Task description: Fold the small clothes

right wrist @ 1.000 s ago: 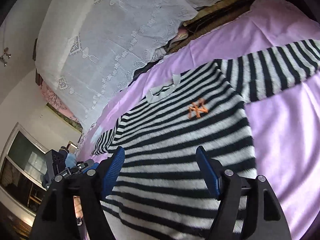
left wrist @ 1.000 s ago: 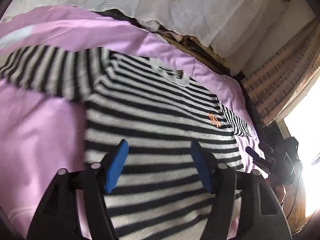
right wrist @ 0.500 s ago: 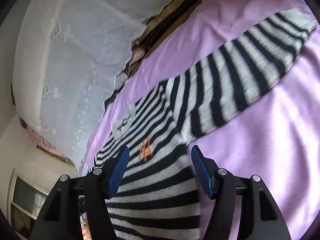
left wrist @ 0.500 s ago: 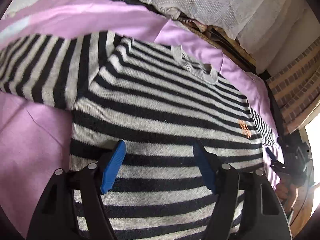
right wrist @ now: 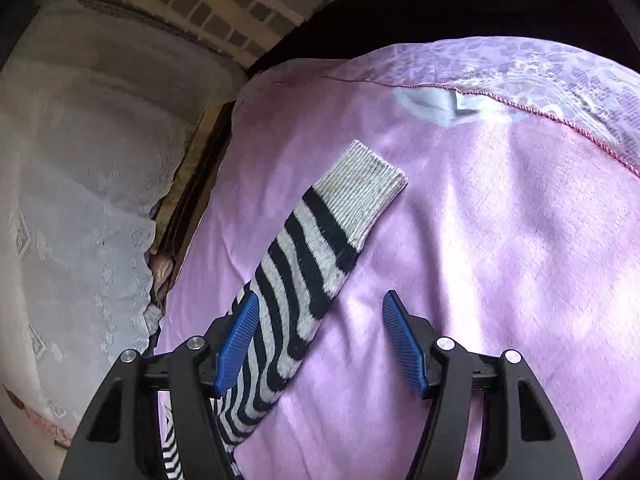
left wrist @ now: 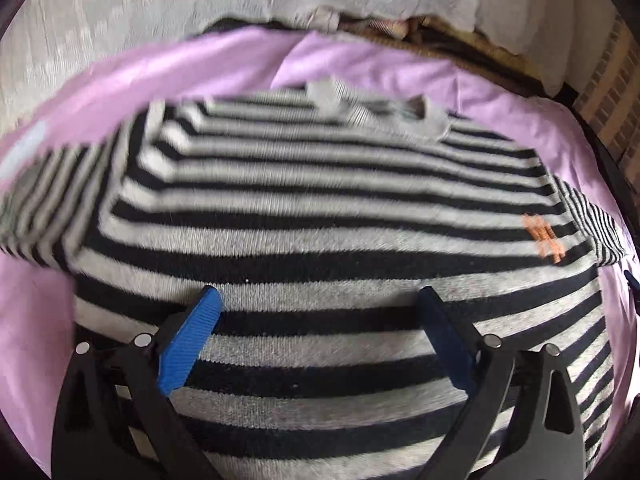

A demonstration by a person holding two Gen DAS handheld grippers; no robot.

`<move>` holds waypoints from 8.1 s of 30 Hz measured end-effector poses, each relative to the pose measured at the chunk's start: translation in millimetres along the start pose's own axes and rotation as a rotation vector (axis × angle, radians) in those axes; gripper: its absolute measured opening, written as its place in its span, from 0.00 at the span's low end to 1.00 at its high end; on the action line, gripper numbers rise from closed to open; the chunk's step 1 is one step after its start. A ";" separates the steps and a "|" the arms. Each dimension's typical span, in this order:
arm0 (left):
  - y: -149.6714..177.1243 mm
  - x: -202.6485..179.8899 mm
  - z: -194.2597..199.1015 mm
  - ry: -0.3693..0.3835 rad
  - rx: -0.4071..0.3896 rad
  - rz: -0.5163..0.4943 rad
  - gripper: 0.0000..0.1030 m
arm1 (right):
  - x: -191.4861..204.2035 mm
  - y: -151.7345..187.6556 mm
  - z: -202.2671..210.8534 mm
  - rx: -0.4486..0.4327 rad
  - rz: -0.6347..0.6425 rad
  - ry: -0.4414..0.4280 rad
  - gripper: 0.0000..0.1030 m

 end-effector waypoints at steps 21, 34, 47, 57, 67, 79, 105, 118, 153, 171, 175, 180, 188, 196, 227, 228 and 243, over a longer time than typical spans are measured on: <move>-2.7 4.6 9.2 0.066 -0.036 0.055 0.96 | 35.4 -18.3 7.3 -0.297 0.065 -0.135 0.07; -22.8 167.5 62.3 -0.152 -0.151 0.244 0.96 | 203.7 45.6 43.7 -0.242 0.365 -0.337 0.07; -5.4 205.7 53.7 -0.234 -0.090 0.186 0.96 | 331.2 178.1 31.8 -0.096 0.508 -0.450 0.07; -3.8 195.0 52.8 -0.209 -0.082 0.161 0.96 | 358.8 310.1 -6.8 0.102 0.549 -0.470 0.07; -1.9 187.7 47.1 -0.245 -0.067 0.107 0.96 | 304.4 404.3 -66.0 0.370 0.659 -0.332 0.14; 1.6 185.5 48.1 -0.248 -0.063 0.091 0.96 | 342.7 376.4 -3.2 0.126 0.854 -0.460 0.49; 5.9 182.8 45.2 -0.282 -0.050 0.056 0.96 | 206.3 242.2 -96.3 0.224 0.392 -0.185 0.71; 2.5 185.7 46.7 -0.249 -0.044 0.081 0.96 | 238.4 262.8 -19.2 0.297 0.464 -0.329 0.78; -38.0 354.0 33.2 -0.040 -0.275 0.848 0.11 | 172.0 307.4 35.4 0.268 0.587 -0.301 0.87; -111.0 202.5 112.5 -0.140 -0.454 0.230 0.10 | 125.2 190.6 43.5 0.167 0.447 -0.297 0.87; -137.8 158.8 113.9 -0.150 -0.470 0.139 0.10 | 115.5 186.1 35.7 0.209 0.426 -0.294 0.87; -160.6 103.1 104.0 -0.133 -0.465 0.073 0.10 | 119.9 192.7 37.2 0.230 0.472 -0.313 0.87; -172.0 -1.6 91.5 -0.069 -0.483 -0.043 0.10 | 109.9 195.3 28.5 0.315 0.393 -0.327 0.87; -138.2 -90.4 40.0 -0.012 -0.423 -0.159 0.10 | 108.7 193.7 31.2 0.311 0.367 -0.329 0.87; -22.8 77.1 6.2 -0.265 -0.081 -0.290 0.96 | 152.6 196.4 48.4 0.300 0.324 -0.510 0.73; -20.9 81.5 3.2 -0.235 -0.081 -0.248 0.96 | 162.5 202.9 48.9 0.330 0.319 -0.523 0.71; -17.4 101.0 2.8 -0.076 -0.089 -0.035 0.96 | 229.4 305.9 -38.4 0.468 0.628 -0.297 0.07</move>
Point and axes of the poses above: each gripper's, at about its wrist camera, not at the fingertips, and z roughly against the way its jaws point, x to its left, y to its underside, the point moved 8 cm from there along -z, roughly the way its jaws point, and after that the axes turned 12 degrees about -x, right-handed, at the moved point
